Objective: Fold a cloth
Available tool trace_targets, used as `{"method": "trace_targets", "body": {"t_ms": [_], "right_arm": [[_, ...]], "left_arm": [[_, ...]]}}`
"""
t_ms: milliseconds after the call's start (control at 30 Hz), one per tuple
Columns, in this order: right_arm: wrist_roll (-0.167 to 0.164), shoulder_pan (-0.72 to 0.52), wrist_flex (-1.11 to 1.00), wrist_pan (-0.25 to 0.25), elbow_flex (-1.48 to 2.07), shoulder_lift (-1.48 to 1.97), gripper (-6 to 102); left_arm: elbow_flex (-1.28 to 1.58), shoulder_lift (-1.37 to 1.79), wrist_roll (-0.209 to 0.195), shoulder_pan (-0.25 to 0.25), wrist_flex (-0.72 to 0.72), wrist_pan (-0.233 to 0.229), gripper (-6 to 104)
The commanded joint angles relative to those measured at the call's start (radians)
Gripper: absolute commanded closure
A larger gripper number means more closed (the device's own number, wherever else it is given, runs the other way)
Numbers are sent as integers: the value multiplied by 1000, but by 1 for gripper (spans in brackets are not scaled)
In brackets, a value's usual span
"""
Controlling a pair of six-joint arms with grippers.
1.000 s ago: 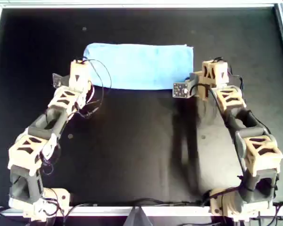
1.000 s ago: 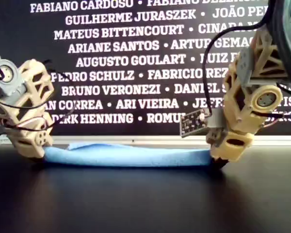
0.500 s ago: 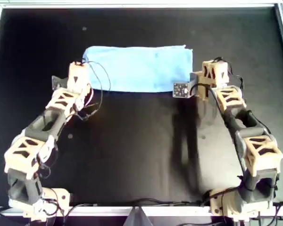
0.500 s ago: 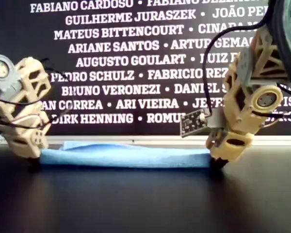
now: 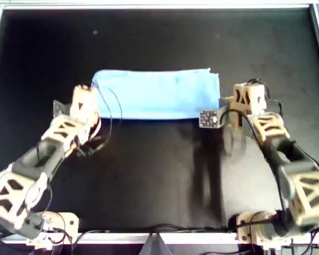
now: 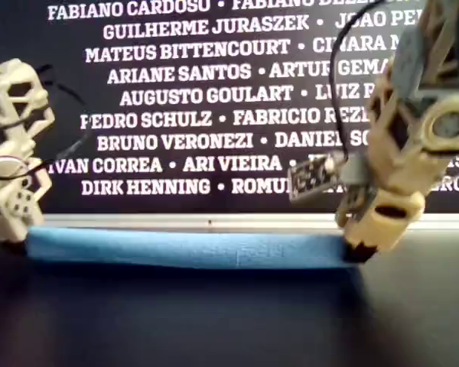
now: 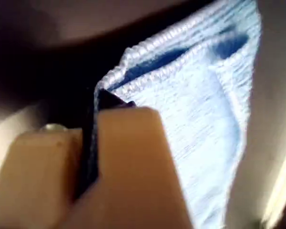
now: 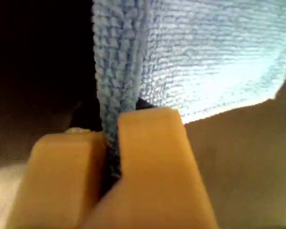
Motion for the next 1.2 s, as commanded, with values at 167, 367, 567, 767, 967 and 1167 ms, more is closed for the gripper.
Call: {"method": "trace_targets", "body": {"t_ms": [167, 367, 567, 767, 967, 1167], "right_arm": [[2, 9, 20, -11, 155, 284, 95], [-3, 9, 20, -11, 281, 393, 95], [-3, 9, 20, -11, 370, 428, 95], [3, 9, 20, -11, 391, 414, 95], [5, 3, 20, 5, 388, 420, 93], [-5, -6, 20, -8, 390, 477, 66]], "left_arm": [[163, 212, 6, -92, 2, -23, 98], [253, 253, 8, -92, 2, -21, 98], [345, 321, 8, -92, 2, -12, 98], [371, 351, -2, -92, 2, -11, 97], [373, 353, 11, -94, 2, -9, 93], [376, 396, 12, -92, 2, -28, 60]]}}
